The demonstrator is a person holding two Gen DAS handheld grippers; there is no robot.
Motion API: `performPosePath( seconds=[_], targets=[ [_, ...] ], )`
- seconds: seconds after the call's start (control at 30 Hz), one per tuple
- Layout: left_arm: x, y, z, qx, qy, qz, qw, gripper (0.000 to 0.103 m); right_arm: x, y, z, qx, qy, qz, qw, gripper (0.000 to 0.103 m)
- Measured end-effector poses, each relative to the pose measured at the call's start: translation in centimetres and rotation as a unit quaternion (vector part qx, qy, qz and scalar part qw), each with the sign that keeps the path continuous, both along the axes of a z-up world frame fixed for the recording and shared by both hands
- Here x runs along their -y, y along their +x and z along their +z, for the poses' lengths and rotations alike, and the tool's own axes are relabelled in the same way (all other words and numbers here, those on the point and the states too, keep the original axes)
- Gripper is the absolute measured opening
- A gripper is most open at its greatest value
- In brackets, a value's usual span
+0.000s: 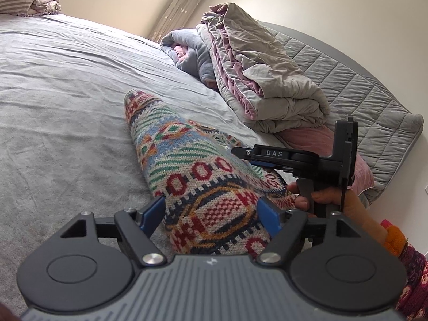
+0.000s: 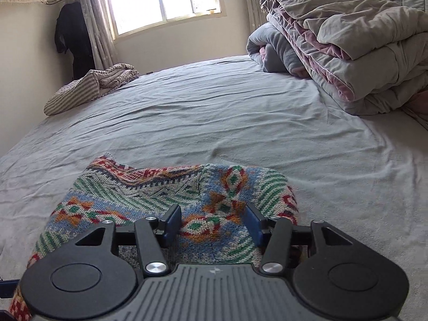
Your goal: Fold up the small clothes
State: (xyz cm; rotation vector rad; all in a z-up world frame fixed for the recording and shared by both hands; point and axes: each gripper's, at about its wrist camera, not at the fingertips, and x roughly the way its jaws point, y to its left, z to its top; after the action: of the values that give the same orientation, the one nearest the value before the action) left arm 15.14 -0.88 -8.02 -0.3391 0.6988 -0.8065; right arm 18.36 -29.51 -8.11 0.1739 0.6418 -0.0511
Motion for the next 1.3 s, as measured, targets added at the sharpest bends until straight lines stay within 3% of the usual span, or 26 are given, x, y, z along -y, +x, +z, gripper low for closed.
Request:
performPosePath(
  seconds=[0.13,0.23,0.33,0.5,0.6,0.7,0.8,0.83,0.97,1.07,1.17,1.3],
  targets=[
    [-0.6,0.1,0.1,0.000,0.005,0.008,1.0000,0.082,1.4,-1.5,0.5,-0.012,-0.010,-0.015,1.000,0.053],
    [-1.2,0.5,0.0,-0.010,0.012,0.024,0.9996,0.093,2.6,-3.1,1.1,-0.018,0.000,-0.021,1.000,0.076],
    [-1.9,1.2,-0.2,-0.039,0.012,0.038,0.9984,0.098,4.5,-4.6,1.8,-0.016,0.037,-0.004,0.999,0.089],
    [-2.3,3.3,-1.5,-0.100,-0.029,0.057,0.9929,0.101,7.8,-5.7,1.8,-0.034,0.113,0.011,0.993,0.098],
    [-2.0,4.6,-2.9,-0.142,-0.067,0.041,0.9868,0.101,9.3,-5.2,0.5,-0.064,0.183,0.032,0.980,0.098],
    [-1.3,6.1,-4.2,-0.166,-0.094,0.030,0.9812,0.099,9.8,-4.2,-1.6,-0.093,0.262,0.045,0.959,0.098],
    [-0.5,7.9,-4.7,-0.191,-0.125,0.030,0.9732,0.089,9.7,-3.4,-3.3,-0.089,0.303,0.044,0.948,0.097],
    [-0.3,8.3,-4.8,-0.197,-0.133,0.029,0.9708,0.083,9.6,-3.1,-3.5,-0.082,0.313,0.045,0.945,0.096],
    [0.9,9.8,-5.7,-0.215,-0.145,0.042,0.9649,0.082,9.0,-1.6,-4.9,-0.084,0.367,0.045,0.925,0.062],
    [1.4,9.9,-5.8,-0.210,-0.144,0.049,0.9658,0.077,8.0,-0.7,-5.6,-0.077,0.381,0.047,0.920,0.050],
    [1.1,9.7,-5.9,-0.210,-0.158,0.057,0.9632,0.056,7.1,-0.4,-5.6,-0.073,0.381,0.049,0.920,0.037],
    [0.3,9.0,-3.5,-0.179,-0.150,0.056,0.9707,0.045,5.7,-0.6,-3.0,-0.049,0.367,0.062,0.927,0.033]
  ],
)
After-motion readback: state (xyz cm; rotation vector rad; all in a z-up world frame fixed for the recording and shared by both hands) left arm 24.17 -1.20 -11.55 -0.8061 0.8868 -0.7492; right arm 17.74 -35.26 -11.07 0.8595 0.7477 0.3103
